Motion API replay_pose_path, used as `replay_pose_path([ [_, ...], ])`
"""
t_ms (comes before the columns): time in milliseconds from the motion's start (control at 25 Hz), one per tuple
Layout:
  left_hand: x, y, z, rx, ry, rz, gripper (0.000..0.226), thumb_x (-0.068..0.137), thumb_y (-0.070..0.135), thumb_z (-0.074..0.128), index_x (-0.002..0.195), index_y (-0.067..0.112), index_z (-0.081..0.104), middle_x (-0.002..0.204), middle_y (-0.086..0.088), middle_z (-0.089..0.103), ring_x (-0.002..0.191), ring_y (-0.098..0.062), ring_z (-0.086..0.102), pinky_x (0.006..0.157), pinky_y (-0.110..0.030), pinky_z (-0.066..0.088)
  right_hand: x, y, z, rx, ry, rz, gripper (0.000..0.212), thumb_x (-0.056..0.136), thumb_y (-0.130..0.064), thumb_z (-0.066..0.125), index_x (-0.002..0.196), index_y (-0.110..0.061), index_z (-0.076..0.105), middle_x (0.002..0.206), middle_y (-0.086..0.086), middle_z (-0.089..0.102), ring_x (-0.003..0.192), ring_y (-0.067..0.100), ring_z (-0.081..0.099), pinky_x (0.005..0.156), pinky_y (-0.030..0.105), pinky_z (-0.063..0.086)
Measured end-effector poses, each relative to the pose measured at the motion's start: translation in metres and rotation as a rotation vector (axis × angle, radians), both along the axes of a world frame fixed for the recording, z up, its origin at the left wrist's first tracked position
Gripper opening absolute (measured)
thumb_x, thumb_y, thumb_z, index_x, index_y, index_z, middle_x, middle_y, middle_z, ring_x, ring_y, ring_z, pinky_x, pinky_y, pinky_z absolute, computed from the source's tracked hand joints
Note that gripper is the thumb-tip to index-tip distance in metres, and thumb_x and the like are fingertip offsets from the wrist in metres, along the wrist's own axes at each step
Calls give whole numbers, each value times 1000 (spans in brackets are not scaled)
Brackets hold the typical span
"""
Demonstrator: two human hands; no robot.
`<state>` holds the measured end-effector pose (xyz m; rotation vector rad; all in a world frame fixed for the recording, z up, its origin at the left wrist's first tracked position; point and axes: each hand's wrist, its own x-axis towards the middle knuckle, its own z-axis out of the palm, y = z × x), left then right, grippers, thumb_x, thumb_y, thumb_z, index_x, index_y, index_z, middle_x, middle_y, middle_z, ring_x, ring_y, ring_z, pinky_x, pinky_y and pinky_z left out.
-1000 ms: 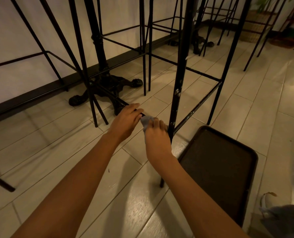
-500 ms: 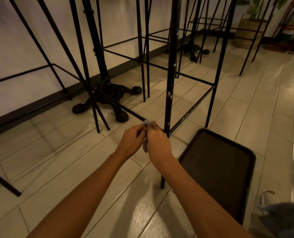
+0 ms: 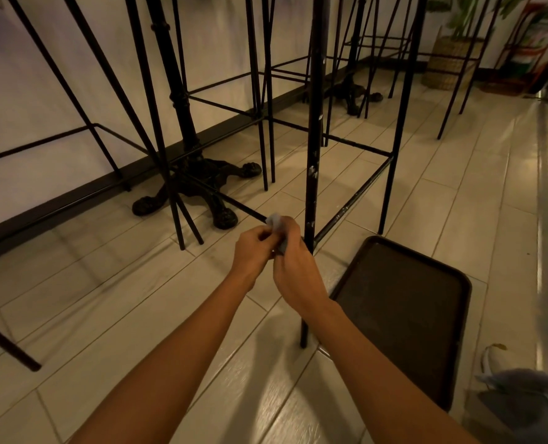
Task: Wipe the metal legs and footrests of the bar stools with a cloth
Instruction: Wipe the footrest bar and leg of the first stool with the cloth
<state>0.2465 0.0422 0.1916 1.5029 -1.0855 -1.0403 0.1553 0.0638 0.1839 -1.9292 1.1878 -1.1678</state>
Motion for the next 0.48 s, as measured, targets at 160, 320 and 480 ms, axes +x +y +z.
replay_pose_path([
  [160, 1, -8, 12, -35, 65, 67, 16, 89, 22, 57, 94, 9, 64, 91, -10, 67, 89, -23, 64, 83, -43, 55, -16, -3, 6, -117, -162, -82, 34, 88, -3, 33, 119, -14, 41, 112, 12, 55, 92, 18, 58, 75, 28, 52],
  [320, -3, -8, 32, -133, 72, 105, 12, 90, 22, 54, 81, 20, 62, 84, 1, 62, 89, -19, 60, 88, -47, 52, -35, -16, 7, -295, -210, -307, 26, 76, 5, 34, 94, -10, 44, 92, 6, 44, 81, 12, 41, 76, 17, 39],
  [480, -9, -7, 60, -268, 129, 155, 9, 91, 25, 52, 89, 23, 61, 90, 7, 59, 92, -16, 58, 92, -48, 50, -60, -34, -4, -288, 221, -370, 45, 69, 16, 43, 108, -2, 54, 108, 12, 55, 104, 22, 46, 94, 32, 41],
])
